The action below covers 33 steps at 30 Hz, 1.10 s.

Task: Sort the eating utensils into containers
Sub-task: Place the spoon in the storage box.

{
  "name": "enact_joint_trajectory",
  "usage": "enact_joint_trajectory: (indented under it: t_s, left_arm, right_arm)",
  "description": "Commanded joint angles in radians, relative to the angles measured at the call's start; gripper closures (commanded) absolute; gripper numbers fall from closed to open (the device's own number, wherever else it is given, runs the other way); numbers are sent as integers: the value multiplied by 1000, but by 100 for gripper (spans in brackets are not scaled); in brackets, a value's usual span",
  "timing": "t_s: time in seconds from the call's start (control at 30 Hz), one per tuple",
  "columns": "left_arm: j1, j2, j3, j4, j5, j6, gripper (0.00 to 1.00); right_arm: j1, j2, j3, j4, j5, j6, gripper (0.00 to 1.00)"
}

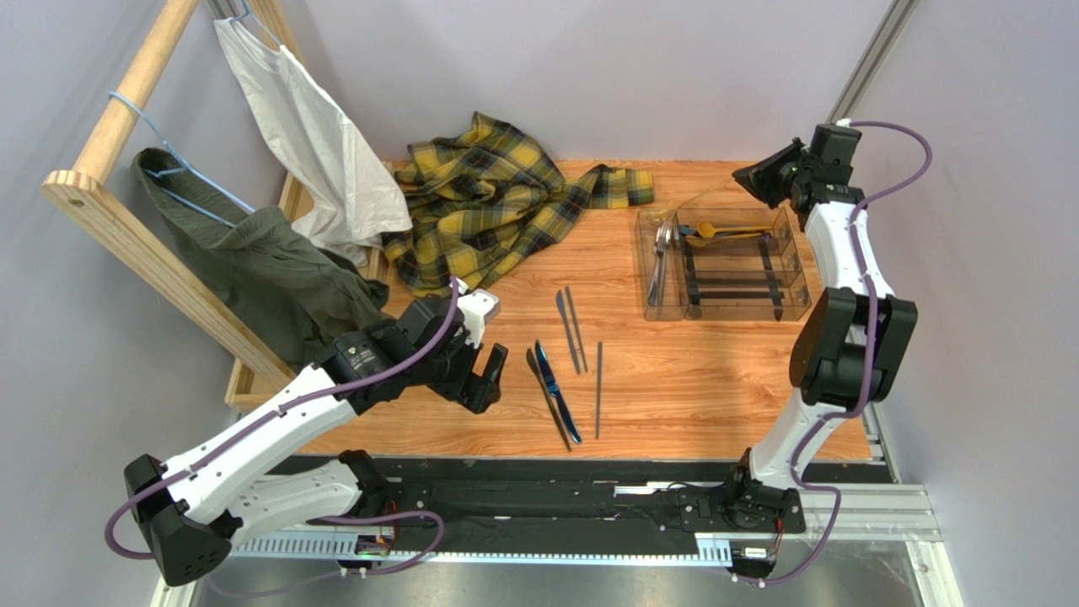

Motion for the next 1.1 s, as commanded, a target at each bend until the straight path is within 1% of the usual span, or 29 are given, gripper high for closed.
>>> enact_joint_trajectory:
  t_s: [0.0, 0.13, 0.27, 0.47, 0.57, 0.67, 0.83, 0.97, 1.07]
  left_arm:
    - [4, -24, -1, 30, 13, -15, 5]
    - [4, -23, -1, 30, 15, -17, 4]
    - [4, -27, -3, 28, 12, -17, 2]
    - [4, -49, -9, 33, 4, -23, 1]
    - [4, -43, -9, 31, 6, -23, 1]
    - [4, -38, -9, 30, 3, -24, 1]
    - [4, -34, -11, 30, 0, -26, 1]
    - [4, -26, -11, 31, 3, -27, 1]
    - [4, -24, -12, 31, 3, -27, 1]
  right_arm:
    - [-26, 61, 116, 2, 2, 17, 100]
    - [-49, 112, 150, -16, 22, 12, 100]
    - [-63, 143, 142, -19, 59, -3, 100]
    - [-102, 195, 160, -18, 51, 3, 100]
    - [-119, 229, 205, -54, 51, -21, 100]
    - [-138, 242, 204, -62, 59, -26, 100]
    - [-168, 262, 190, -39, 36, 5, 100]
    - [-167, 296, 205, -47, -7, 2, 100]
    - [-165, 318, 217, -62, -9, -6, 98]
